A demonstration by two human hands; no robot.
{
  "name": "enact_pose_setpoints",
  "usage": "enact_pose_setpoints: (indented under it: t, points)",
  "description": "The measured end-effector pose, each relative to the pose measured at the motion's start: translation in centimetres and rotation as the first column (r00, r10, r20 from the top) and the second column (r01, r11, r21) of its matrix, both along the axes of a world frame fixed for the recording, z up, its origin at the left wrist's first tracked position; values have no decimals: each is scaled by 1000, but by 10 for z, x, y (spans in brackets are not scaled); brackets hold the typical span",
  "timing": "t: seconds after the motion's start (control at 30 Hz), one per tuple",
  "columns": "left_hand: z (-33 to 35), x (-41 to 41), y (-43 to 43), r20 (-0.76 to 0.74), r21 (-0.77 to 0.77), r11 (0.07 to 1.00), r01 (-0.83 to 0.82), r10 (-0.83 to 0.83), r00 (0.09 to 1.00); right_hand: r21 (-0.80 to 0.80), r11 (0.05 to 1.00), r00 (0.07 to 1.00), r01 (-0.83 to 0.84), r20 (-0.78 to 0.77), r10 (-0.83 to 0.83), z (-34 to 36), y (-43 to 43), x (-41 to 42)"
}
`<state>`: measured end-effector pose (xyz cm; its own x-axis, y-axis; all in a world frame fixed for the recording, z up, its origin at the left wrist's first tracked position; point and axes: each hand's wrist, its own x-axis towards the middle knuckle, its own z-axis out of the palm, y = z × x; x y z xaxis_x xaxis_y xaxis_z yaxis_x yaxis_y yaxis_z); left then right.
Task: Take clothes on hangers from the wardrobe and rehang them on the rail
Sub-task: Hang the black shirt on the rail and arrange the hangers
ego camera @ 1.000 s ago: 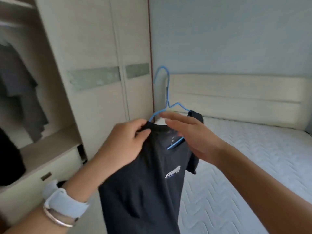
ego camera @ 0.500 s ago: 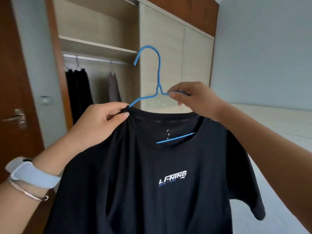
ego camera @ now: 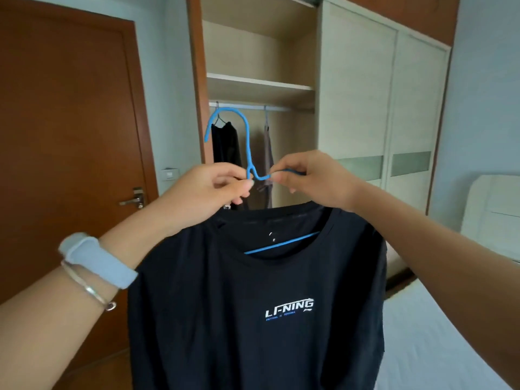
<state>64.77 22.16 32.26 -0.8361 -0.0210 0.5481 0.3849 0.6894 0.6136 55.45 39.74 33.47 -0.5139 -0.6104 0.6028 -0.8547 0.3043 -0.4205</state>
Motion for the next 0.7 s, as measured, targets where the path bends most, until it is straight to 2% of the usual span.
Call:
enact_pose_setpoints:
  t: [0.07, 0.13, 0.23, 0.3, 0.43, 0.53, 0.7]
  points:
    - [0, -17, -10, -90, -88, 994, -70, 62, 994, -4, 999, 998, -51, 39, 51, -4, -23, -10]
    - [0, -35, -24, -121, -112, 984, -142, 128, 984, -40, 996, 994, -78, 78, 81, -11, -39, -27]
    - [4, -64, -50, -69, -109, 977, -185, 178, 982, -123, 991, 996, 49, 82, -39, -28, -46, -72]
    - [7, -88, -71, -35, -107, 974, -201, 199, 979, -183, 978, 985, 105, 152, -77, -45, -43, -107]
    - [12, -136, -114, -16, -93, 976, -198, 197, 980, -241, 970, 946, 34, 320, 46, -72, -52, -166]
    - [22, -175, -142, 35, -104, 970, -219, 224, 974, -290, 956, 904, -44, 396, 162, -67, -77, -205]
    - [37, -235, -187, 117, -133, 970, -204, 220, 968, -333, 941, 856, -63, 466, 222, -51, -118, -266]
